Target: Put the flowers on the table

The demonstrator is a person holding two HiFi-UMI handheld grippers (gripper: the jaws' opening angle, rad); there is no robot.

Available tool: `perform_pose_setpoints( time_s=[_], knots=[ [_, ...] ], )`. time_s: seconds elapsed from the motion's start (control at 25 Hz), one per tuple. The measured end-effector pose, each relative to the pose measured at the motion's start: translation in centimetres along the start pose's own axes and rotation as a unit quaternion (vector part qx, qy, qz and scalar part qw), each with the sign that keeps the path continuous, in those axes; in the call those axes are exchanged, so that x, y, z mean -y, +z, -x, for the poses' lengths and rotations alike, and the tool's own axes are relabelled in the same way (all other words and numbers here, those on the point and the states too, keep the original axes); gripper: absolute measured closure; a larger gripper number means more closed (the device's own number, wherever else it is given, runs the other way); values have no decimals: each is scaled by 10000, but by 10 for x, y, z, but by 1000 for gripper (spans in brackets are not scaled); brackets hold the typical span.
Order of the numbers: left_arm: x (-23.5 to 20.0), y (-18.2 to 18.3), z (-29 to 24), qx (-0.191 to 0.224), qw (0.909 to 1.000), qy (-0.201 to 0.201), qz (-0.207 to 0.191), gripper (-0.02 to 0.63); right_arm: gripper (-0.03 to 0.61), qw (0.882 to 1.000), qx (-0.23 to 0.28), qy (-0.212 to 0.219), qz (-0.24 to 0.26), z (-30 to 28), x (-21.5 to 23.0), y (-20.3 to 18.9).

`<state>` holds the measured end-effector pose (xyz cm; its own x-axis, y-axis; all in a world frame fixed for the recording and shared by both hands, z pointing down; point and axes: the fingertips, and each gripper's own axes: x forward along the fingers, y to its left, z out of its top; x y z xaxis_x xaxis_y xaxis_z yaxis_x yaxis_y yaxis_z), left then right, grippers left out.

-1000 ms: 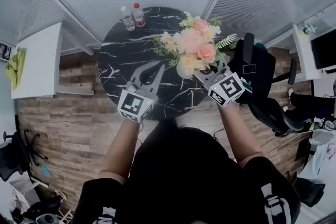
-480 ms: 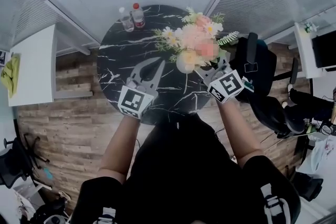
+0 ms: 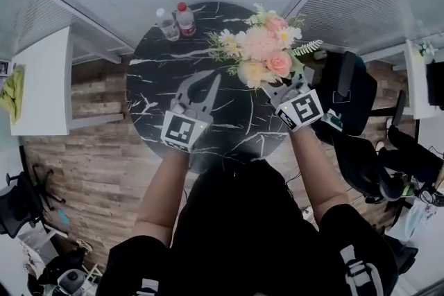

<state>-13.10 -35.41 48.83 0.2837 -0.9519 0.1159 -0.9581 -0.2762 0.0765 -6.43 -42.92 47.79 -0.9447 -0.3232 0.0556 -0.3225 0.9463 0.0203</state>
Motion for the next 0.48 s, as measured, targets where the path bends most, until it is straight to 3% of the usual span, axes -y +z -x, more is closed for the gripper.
perform_pose_setpoints(
  time_s=[0.48],
  knots=[
    [-38,-54,-56,-96,9996,229,109,601,242,9999,-98,27,-94,-48,42,-70]
  ],
)
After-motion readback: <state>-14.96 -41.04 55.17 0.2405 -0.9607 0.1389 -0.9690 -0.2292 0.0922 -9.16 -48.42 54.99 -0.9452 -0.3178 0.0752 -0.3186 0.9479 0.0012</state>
